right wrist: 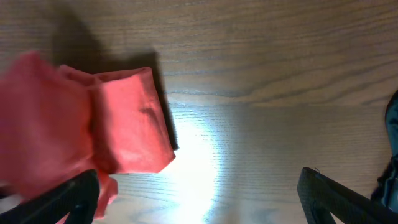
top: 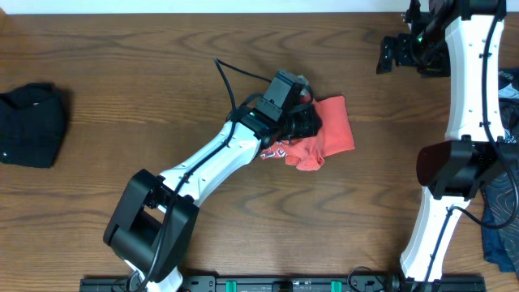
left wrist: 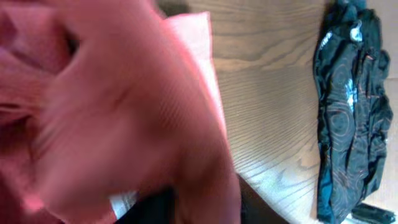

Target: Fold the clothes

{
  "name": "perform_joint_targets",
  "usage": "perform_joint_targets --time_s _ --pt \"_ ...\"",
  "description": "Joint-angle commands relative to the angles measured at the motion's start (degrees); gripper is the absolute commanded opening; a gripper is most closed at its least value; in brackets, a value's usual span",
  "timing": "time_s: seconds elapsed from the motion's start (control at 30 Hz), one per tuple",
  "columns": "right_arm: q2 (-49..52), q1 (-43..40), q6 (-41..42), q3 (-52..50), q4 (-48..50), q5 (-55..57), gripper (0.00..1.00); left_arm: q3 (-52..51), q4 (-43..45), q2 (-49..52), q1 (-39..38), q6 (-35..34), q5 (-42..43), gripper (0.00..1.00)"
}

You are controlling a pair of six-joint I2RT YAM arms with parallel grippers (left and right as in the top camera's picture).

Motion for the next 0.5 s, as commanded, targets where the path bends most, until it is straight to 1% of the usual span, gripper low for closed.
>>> perform_joint_targets --time_s 0.0,0.1,0.2,0.27,0.3,0.4,0.43,0.47 --pt "-1.5 0.2 0.7 -0.3 0.0 -0.1 0.99 1.8 1.2 -0.2 -0.7 -0.3 -0.6 0.67" --pt "-1.5 0.2 0.7 -0.3 0.3 -0.1 0.99 1.8 2.5 -0.2 -1.2 -0.1 -0.7 0.74" --pt "-1.5 0.2 0.7 -0.3 0.3 -0.1 0.99 1.8 4.3 -0.2 -1.8 0.0 -0.7 0.75" --pt "-1.5 0.2 0.7 -0.3 0.3 -0.1 0.99 1.8 5.0 0.0 -2.0 0.0 -0.7 0.80" --pt "-1.5 0.2 0.7 -0.3 0.3 -0.1 0.99 1.8 5.0 0.1 -2.0 0.0 -0.7 0.81" --pt "-1.5 0.2 0.7 -0.3 0.3 -0.1 0.99 1.8 3.9 0.3 -1.6 1.0 -1.3 0.80" --pt "-1.5 0.2 0.7 -0.3 0.2 -0.1 0.99 1.8 2.5 0.3 -1.0 1.1 -2.4 0.72" --pt "-1.5 0.2 0.5 -0.3 0.2 0.0 0.99 1.8 1.0 0.2 -0.2 1.4 -3.1 0.66"
